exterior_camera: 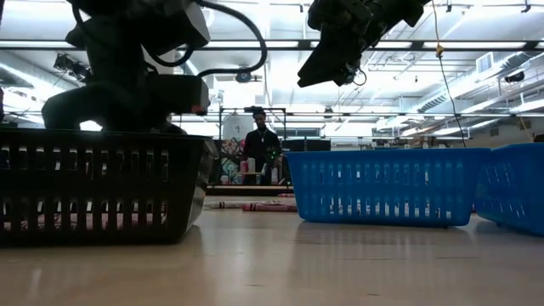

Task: Sort crayons
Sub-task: Put the white crayon into the left blue bin

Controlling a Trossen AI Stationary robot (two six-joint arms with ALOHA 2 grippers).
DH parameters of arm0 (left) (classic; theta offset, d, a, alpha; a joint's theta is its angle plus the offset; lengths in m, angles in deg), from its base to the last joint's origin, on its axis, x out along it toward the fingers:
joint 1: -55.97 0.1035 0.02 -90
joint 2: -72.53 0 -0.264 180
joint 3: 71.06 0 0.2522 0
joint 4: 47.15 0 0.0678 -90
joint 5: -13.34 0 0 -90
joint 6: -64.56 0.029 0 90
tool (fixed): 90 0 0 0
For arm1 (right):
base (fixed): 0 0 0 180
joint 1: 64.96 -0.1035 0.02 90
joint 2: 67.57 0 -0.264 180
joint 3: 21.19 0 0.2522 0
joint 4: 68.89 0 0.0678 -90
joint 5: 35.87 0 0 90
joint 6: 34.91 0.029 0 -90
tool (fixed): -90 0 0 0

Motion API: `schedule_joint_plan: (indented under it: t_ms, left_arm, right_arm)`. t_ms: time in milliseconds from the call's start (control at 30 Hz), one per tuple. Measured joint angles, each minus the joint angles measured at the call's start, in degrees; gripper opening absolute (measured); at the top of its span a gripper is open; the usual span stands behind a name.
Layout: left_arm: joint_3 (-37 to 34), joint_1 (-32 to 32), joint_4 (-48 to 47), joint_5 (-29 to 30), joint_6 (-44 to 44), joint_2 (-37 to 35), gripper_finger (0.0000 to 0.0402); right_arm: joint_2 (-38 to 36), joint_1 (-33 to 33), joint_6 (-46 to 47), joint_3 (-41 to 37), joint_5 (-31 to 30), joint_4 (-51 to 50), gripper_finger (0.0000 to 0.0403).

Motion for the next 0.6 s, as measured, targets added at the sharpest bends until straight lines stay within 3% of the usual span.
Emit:
schedule_joint_plan:
  t_ms: [167,467,600]
  left_arm:
    - [0.2,-0.1,0.3,0.0,-0.1,1.5,0.0126]
    - [0.2,-0.1,0.2,0.0,-0.3,1.7,0.0015]
    - [0.2,-0.1,0.1,-0.1,-1.0,1.7,0.0014]
  right_arm:
    - [0.0,0.0,0.2,0.0,0.0,0.0,0.0146]
    - [0.0,0.0,-0.1,0.0,0.0,0.0,0.0146]
    - [0.0,0.0,-0.2,0.0,0.0,0.0,0.0146]
